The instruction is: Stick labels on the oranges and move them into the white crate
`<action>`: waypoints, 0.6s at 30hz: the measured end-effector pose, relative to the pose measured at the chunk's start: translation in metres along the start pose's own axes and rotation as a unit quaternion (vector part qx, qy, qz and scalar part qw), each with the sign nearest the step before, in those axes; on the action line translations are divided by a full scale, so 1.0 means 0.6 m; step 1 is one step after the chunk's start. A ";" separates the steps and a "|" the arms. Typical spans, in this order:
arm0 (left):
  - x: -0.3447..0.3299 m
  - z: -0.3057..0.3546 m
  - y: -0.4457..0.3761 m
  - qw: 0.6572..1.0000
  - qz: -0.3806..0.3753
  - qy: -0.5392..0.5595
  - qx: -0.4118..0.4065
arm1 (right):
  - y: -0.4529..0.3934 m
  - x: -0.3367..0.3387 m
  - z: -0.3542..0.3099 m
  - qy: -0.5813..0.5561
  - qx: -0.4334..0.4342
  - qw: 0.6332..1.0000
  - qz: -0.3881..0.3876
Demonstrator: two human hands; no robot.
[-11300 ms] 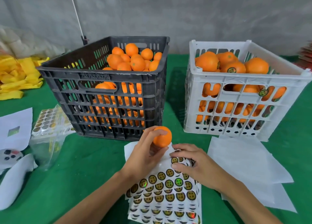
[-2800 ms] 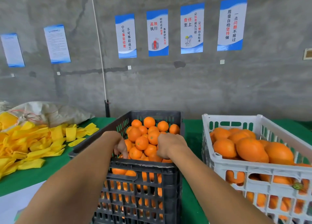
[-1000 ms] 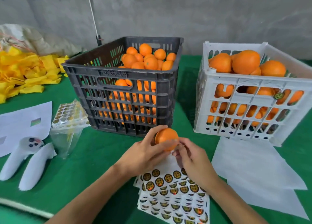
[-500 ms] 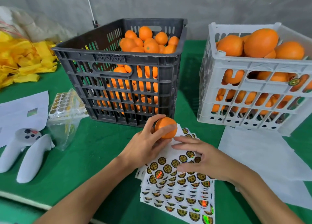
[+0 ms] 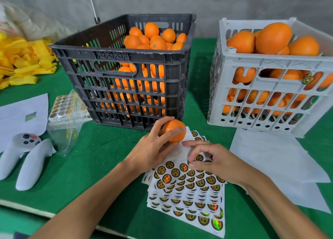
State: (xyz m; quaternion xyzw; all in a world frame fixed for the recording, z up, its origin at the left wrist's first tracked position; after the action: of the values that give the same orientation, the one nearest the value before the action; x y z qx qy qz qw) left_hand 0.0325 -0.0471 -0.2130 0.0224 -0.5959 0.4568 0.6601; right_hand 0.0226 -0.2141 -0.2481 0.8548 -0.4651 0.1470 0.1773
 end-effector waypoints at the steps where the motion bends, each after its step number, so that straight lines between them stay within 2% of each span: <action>1: -0.001 0.000 0.000 1.000 -0.001 0.000 0.000 | 0.000 -0.001 0.001 0.008 -0.001 1.000 -0.003; 5: 0.002 0.002 -0.002 1.000 0.008 0.009 -0.006 | 0.001 0.001 0.001 0.053 0.002 0.999 -0.005; 11: 0.005 0.004 -0.001 0.999 0.020 0.024 -0.005 | -0.004 0.007 -0.012 0.102 0.039 0.993 0.036; 18: 0.006 0.004 -0.002 0.999 0.021 0.025 -0.002 | 0.000 0.005 -0.018 0.056 0.046 0.996 0.052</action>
State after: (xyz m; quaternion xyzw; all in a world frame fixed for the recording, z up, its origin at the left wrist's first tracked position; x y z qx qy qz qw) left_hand 0.0307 -0.0471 -0.2088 -0.0032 -0.5806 0.4700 0.6648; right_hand 0.0234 -0.2117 -0.2372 0.8274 -0.4907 0.2244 0.1557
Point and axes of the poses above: each hand's wrist, its own y-axis away from the middle knuckle, its own x-axis out of the back of the hand, z = x × y, the point moved 9 cm from there along -y, towards the middle knuckle, and after that the axes turned 7 degrees about -x, right-handed, at the moved point
